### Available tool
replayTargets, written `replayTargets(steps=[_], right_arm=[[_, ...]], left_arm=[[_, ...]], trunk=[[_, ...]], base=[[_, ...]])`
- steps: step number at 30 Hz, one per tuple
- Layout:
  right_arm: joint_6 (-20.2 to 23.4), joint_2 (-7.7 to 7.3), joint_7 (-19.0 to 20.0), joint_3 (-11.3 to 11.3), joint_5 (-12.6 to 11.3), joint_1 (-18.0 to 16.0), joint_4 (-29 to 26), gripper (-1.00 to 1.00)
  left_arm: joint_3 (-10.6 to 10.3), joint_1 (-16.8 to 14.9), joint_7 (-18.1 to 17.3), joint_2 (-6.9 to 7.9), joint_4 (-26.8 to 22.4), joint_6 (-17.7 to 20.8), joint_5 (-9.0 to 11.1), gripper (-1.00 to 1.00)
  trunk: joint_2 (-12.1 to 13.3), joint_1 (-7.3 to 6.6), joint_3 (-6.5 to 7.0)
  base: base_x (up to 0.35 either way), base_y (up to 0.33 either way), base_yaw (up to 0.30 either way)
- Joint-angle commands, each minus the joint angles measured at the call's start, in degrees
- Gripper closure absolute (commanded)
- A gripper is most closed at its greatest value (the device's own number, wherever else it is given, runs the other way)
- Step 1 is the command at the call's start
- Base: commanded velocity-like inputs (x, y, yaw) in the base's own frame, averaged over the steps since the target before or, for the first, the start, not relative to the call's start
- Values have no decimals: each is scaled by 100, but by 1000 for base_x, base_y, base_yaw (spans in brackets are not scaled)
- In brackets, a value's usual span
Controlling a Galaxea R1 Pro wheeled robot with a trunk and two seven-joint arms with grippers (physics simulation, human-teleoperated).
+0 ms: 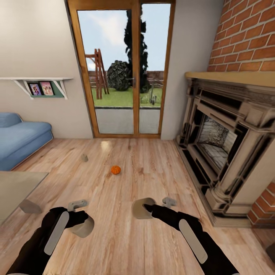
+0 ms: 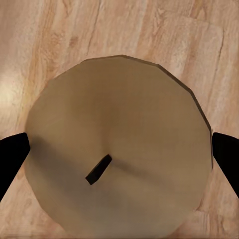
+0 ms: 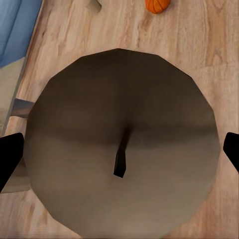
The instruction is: Place each of the two pumpkins and all three candles from the living room inside a cabinet in the living room (use any cabinet), then make sure every cabinet is closed, and position the cauldron so it is next to a table in the living room.
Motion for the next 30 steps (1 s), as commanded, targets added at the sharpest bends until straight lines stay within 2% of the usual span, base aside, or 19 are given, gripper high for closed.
replayTargets(steps=[1,4,17,26,30], right_arm=[[18,-4,7,4,-3,-3,-4,100],[18,-4,-2,14,-2,-2,-1,100],[27,-4,-22,-4,9,-4,17,100],[65,-10,-27,-9,18,-3,196,100],[112,-15,-28,-12,18,-3,175,100]], left_arm=[[-5,-4,51,-1,-4,18,54,100],[-10,-4,51,-2,-4,18,54,100],[-77,-4,69,-2,20,9,83,100],[-117,-12,98,1,676,-16,58,100],[-102,-76,91,49,1373,-179,24,100]], trunk=[[38,-23,13],[159,-89,67],[159,-89,67],[159,-89,67],[159,-89,67]], base=[[0,0,279],[0,0,283],[0,0,287],[0,0,289],[0,0,290]])
